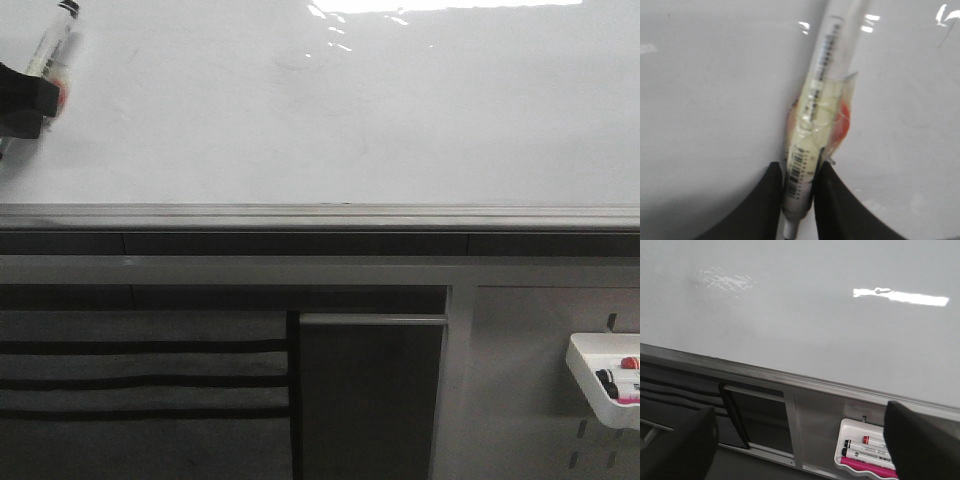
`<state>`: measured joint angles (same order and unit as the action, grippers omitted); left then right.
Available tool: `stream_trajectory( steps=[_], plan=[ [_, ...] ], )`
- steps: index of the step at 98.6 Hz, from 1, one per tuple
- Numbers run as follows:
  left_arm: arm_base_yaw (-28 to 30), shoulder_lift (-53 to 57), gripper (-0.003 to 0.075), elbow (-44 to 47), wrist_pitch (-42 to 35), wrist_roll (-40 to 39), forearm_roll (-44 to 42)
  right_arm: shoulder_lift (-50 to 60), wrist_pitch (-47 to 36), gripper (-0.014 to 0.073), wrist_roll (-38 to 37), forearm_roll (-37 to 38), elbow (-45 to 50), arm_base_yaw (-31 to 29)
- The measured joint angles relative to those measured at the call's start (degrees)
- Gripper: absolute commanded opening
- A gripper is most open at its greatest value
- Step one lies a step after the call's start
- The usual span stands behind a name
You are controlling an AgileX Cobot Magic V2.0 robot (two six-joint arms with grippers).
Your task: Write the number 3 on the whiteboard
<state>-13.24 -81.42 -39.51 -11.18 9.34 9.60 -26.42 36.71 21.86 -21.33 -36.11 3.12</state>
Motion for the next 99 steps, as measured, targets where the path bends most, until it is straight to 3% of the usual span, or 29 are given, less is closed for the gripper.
stream_trajectory(
  steps=[15, 37, 60, 81, 99],
  plan=[
    [0.0, 0.0, -0.0019, 0.0, 0.0, 0.1, -0.2, -0.1, 0.1, 0.0603, 0.0, 0.0, 0.0, 0.0],
    [0.0, 2.3, -0.0018, 0.0, 3.9, 0.1, -5.4, -5.2, 6.9, 0.0603, 1.0, -2.0, -4.9, 0.3],
    [-1.4, 10.6, -0.0018, -0.3, 12.0, 0.1, -9.1, -17.6, 13.5, 0.0603, 6.9, -5.8, -13.8, 6.7],
    [-8.9, 16.5, -0.0018, -6.1, 29.1, 3.0, -12.8, -29.3, 16.2, 0.0603, 11.9, -6.1, -21.3, 15.4],
    [-17.0, 18.0, -0.0018, -11.8, 46.4, 14.8, -8.6, -36.7, 21.6, 0.0603, 16.4, -9.1, -28.6, 19.8]
  ],
)
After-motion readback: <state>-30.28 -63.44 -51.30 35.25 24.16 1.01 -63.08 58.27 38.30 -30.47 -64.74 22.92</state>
